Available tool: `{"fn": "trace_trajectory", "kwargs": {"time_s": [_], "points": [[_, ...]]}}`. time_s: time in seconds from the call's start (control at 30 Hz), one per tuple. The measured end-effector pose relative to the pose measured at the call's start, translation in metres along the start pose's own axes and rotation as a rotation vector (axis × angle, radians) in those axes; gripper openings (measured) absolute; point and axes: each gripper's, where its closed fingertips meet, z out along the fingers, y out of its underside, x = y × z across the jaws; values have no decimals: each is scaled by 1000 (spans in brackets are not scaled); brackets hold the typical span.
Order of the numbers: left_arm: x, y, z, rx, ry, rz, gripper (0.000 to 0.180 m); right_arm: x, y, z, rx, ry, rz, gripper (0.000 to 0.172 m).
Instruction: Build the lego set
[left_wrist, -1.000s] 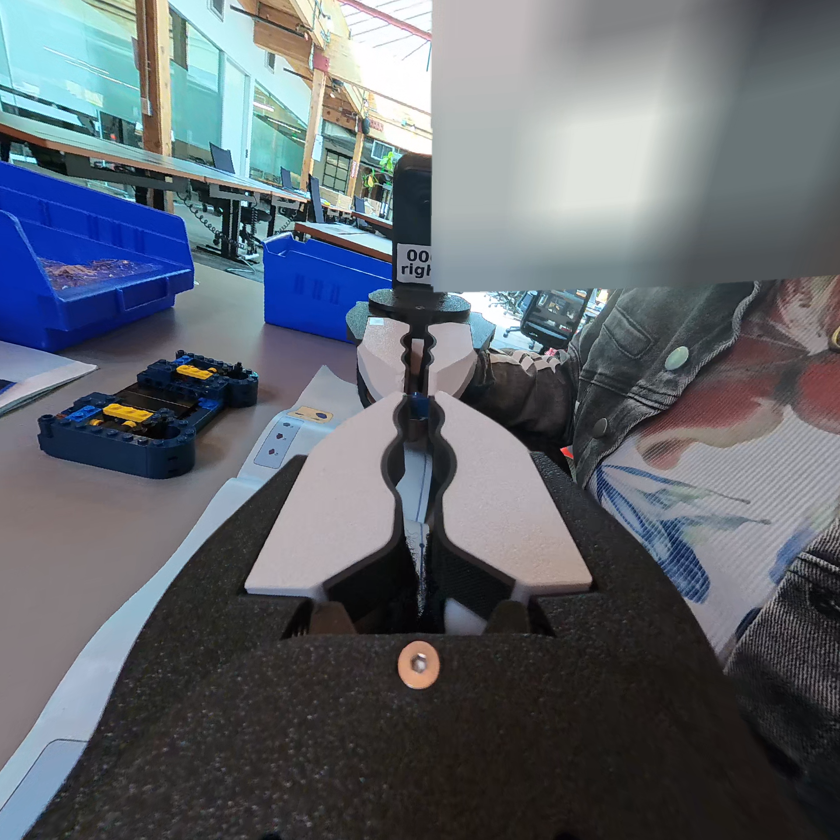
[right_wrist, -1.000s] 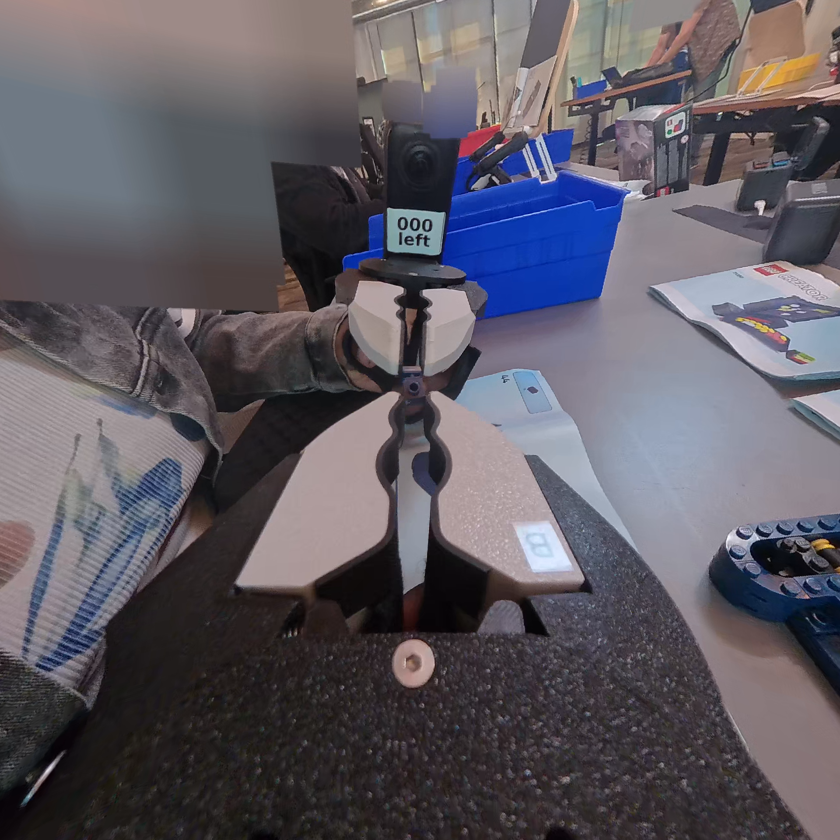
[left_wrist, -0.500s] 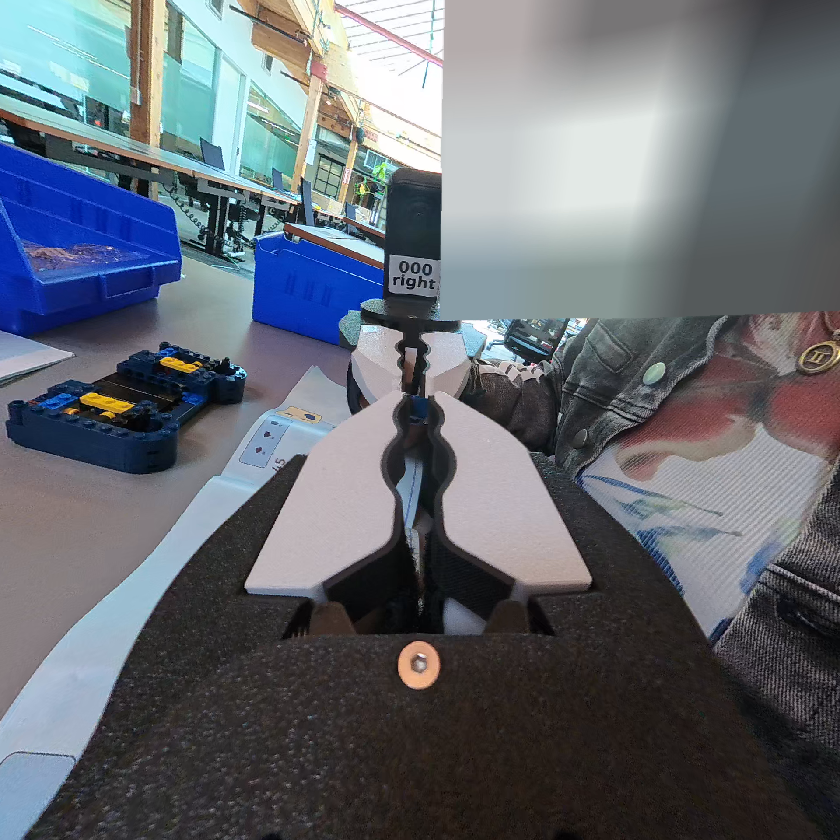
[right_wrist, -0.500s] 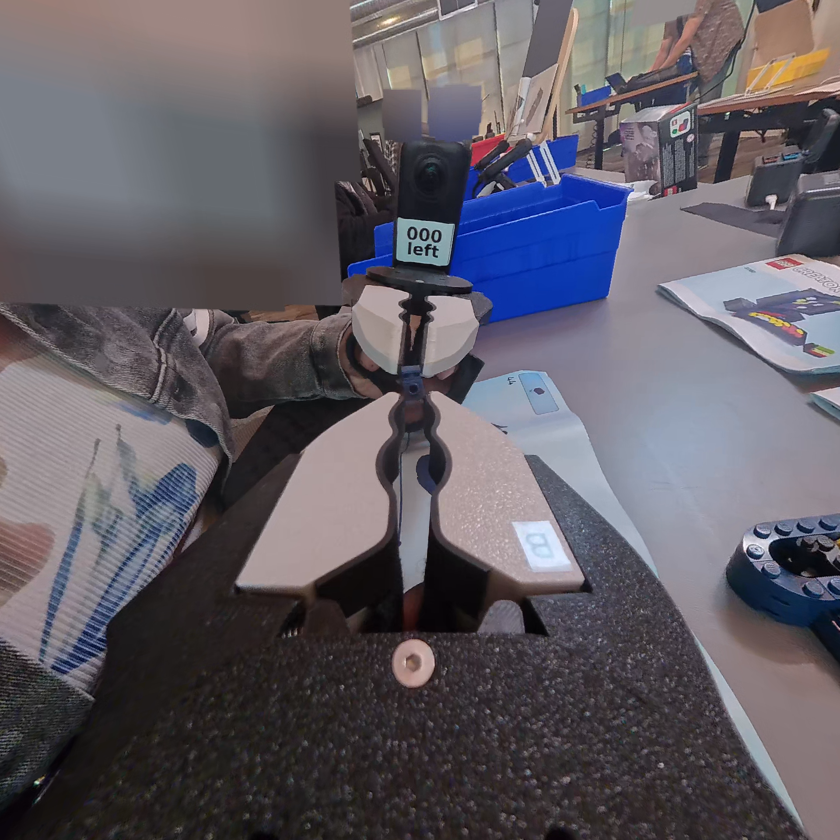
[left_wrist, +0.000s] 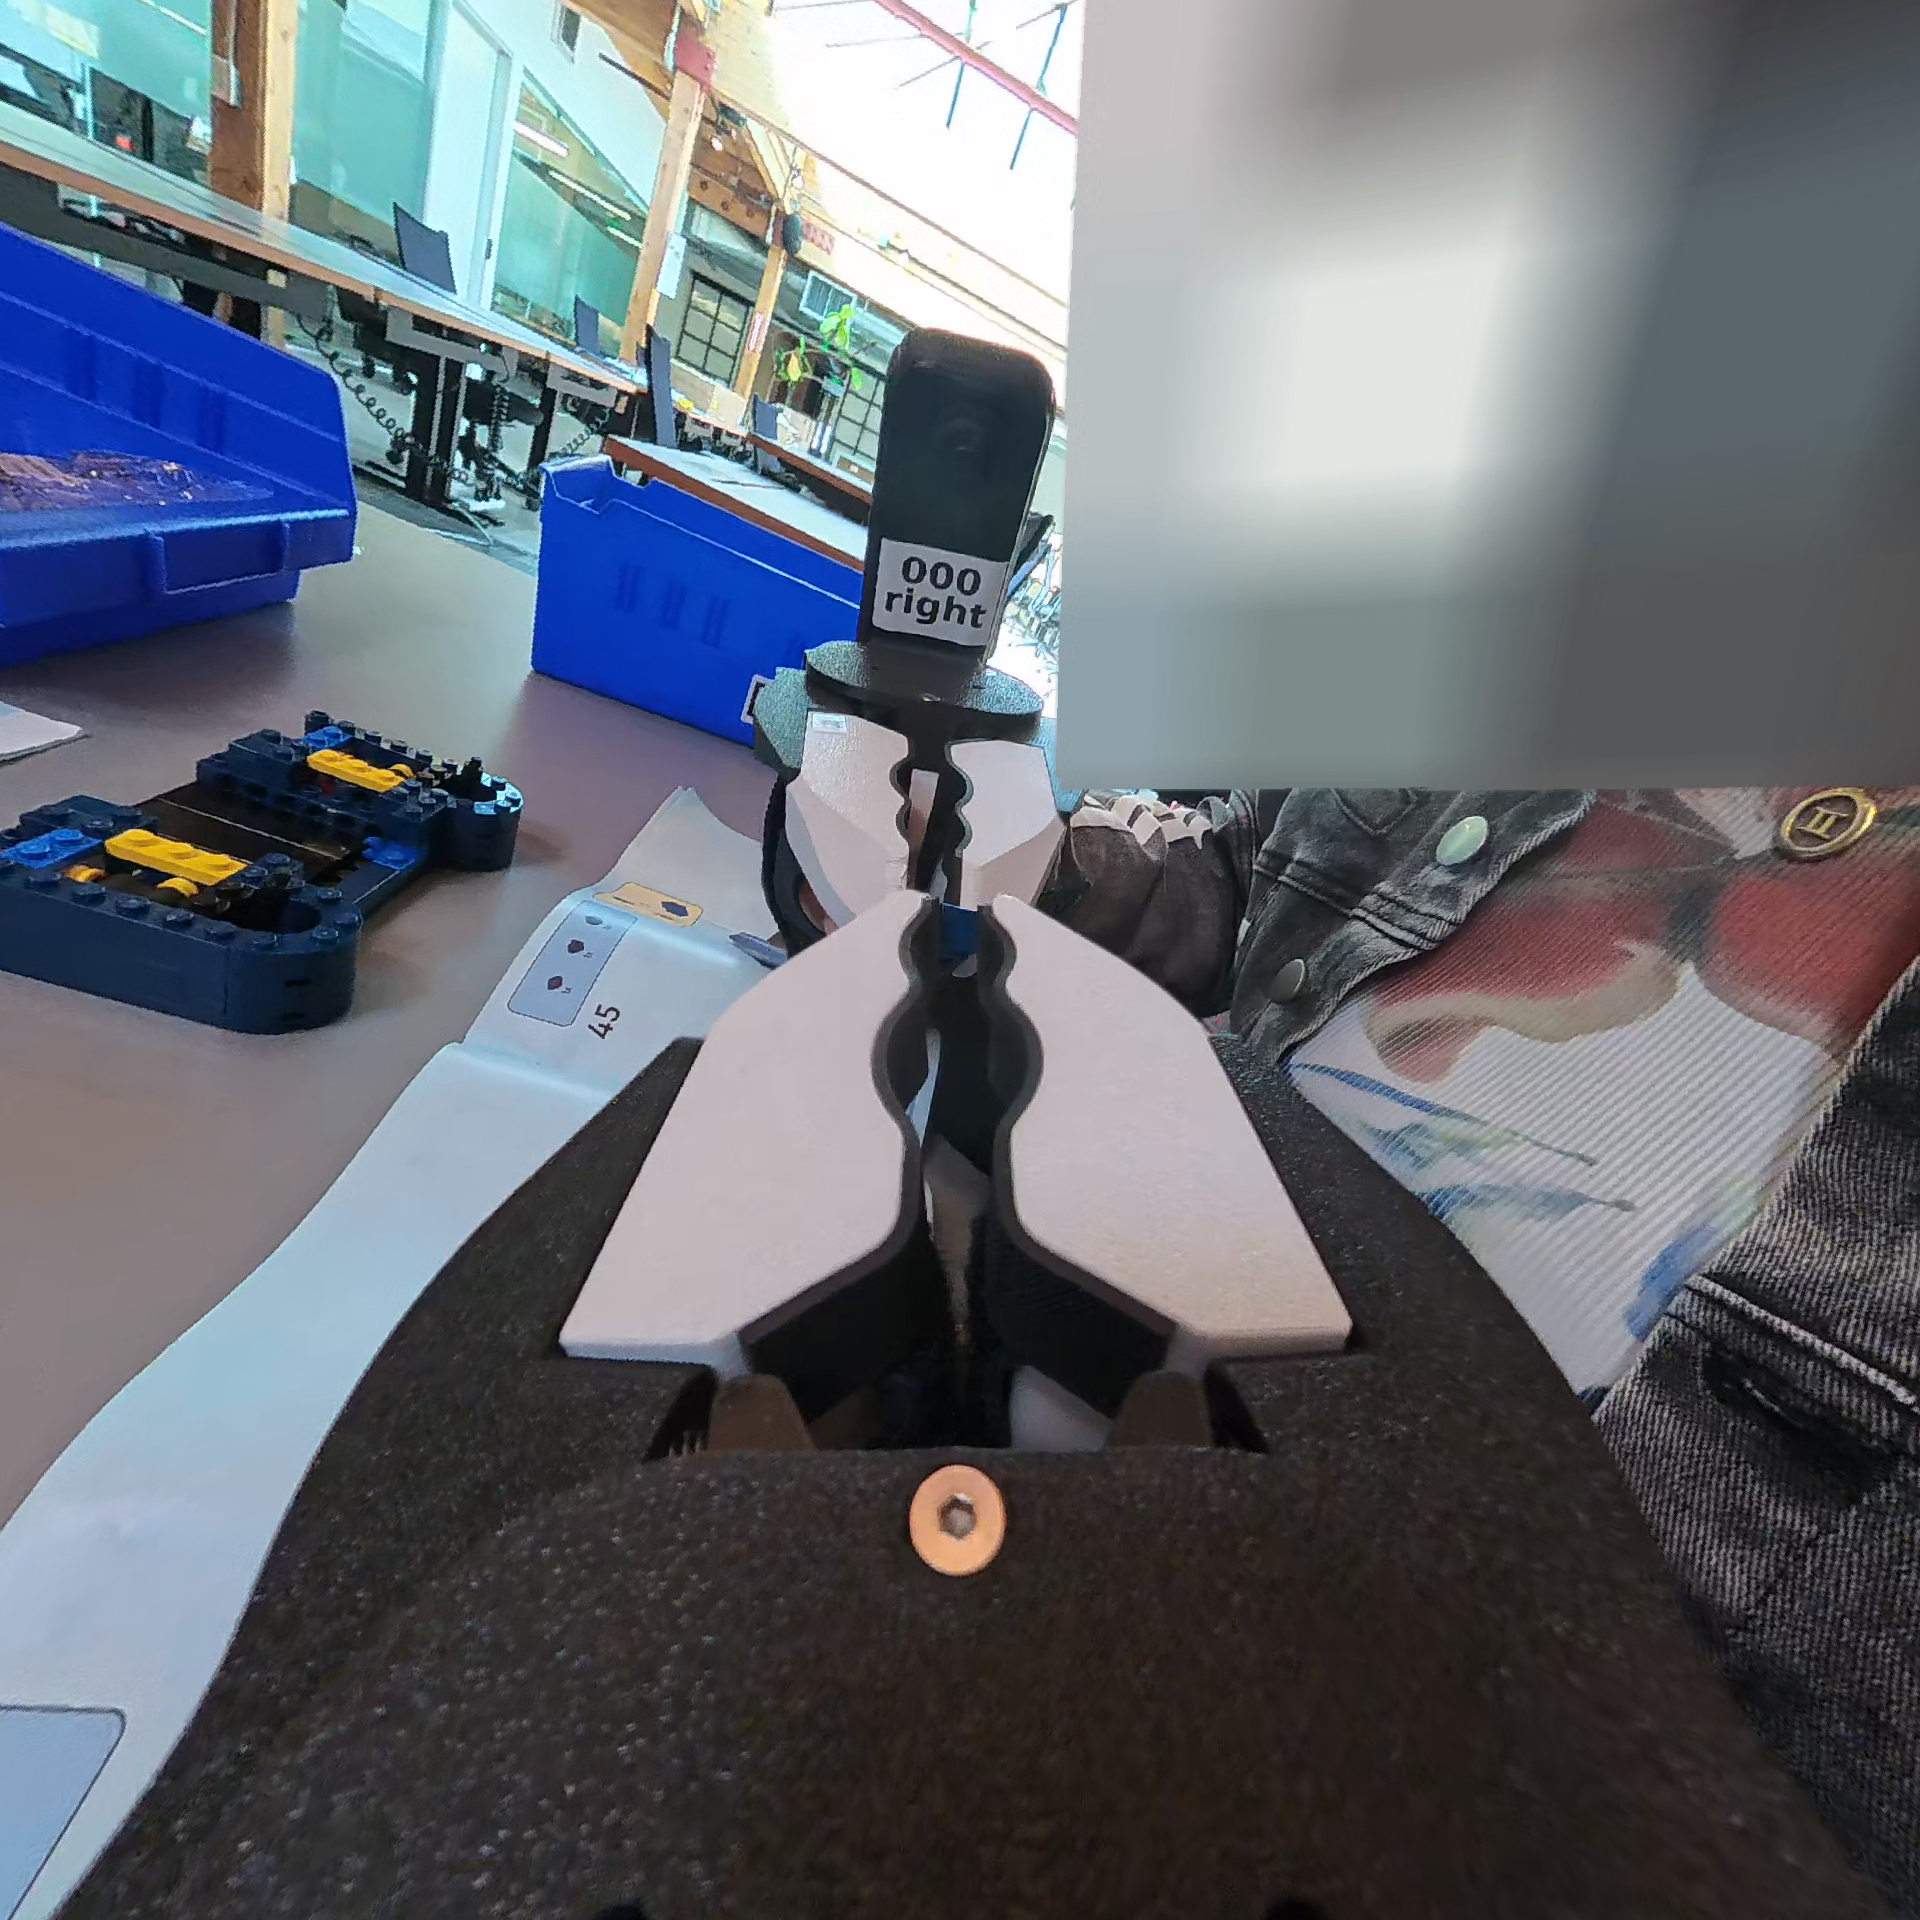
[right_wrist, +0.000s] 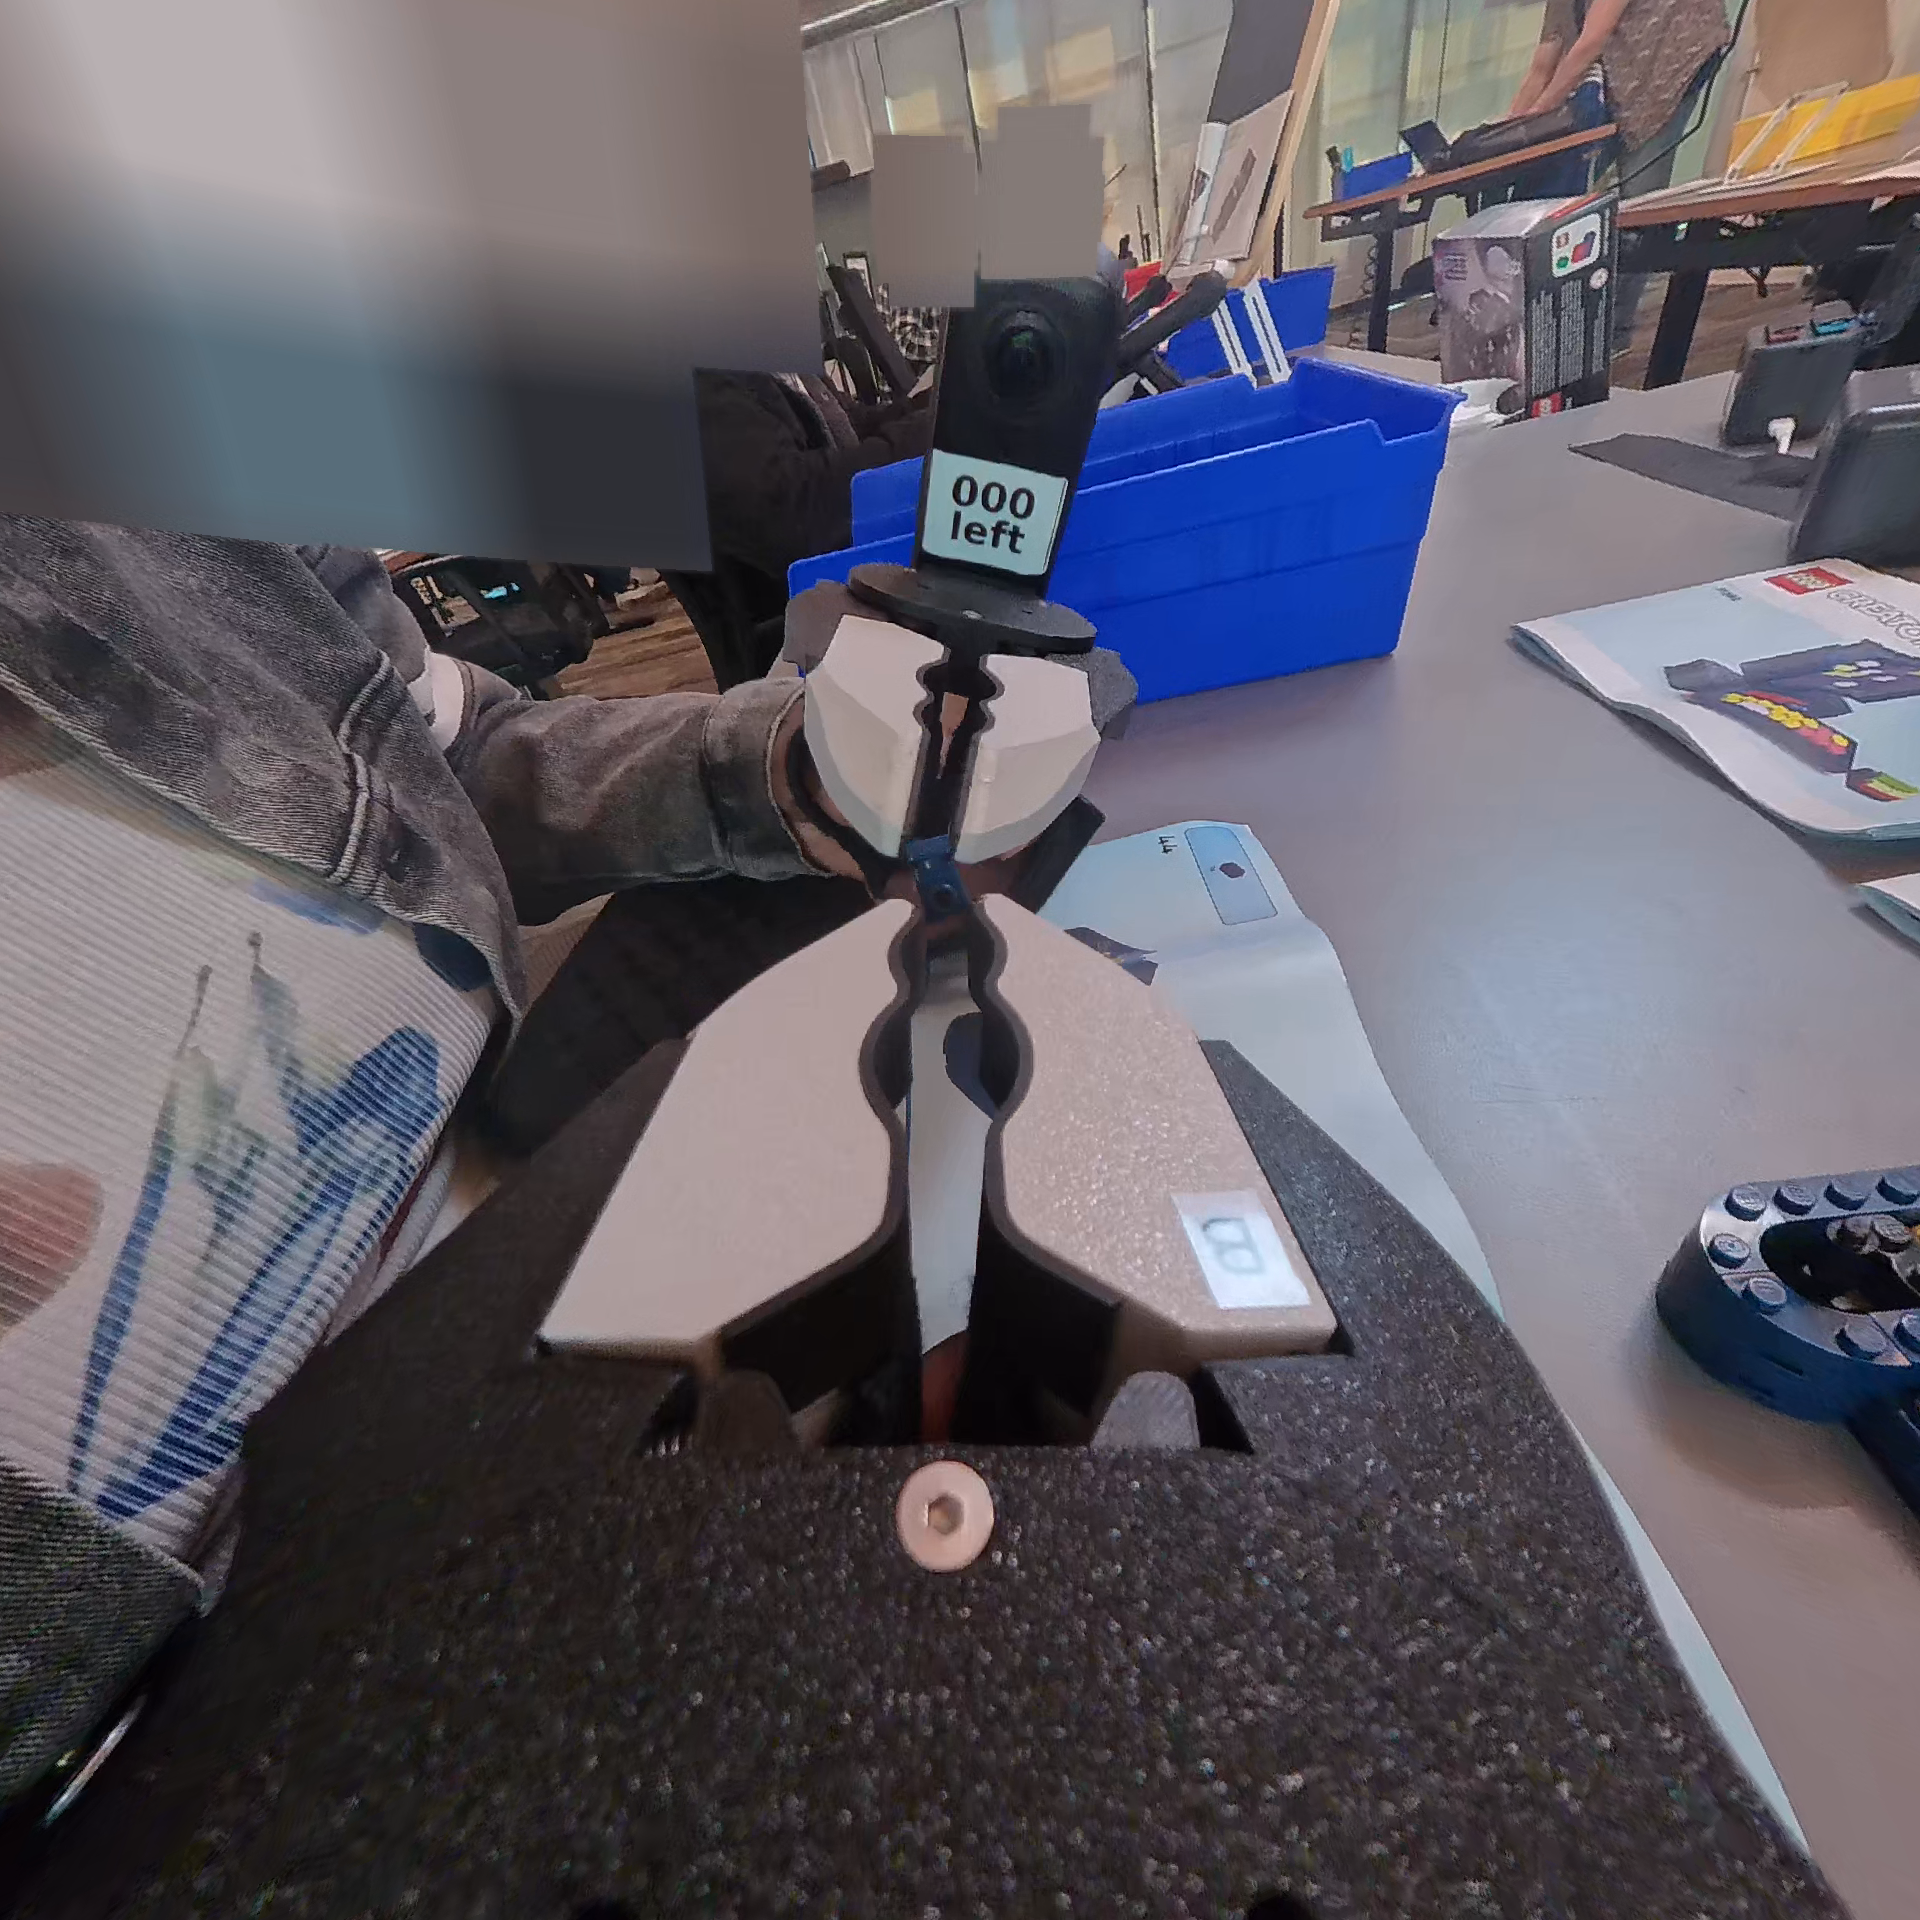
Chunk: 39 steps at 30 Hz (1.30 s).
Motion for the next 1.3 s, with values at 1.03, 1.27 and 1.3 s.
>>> {"fn": "trace_trajectory", "kwargs": {"time_s": [1.03, 1.27, 1.3], "points": [[0, -23, -10, 129, -19, 31, 5, 4, -15, -9, 80, 47, -88, 7], [6, -20, -3, 153, 150, -258, 19, -4, -26, -12, 108, 164, -455, 7], [9, -21, -2, 163, 192, -299, 20, -6, -26, -12, 99, 194, -558, 7]]}}
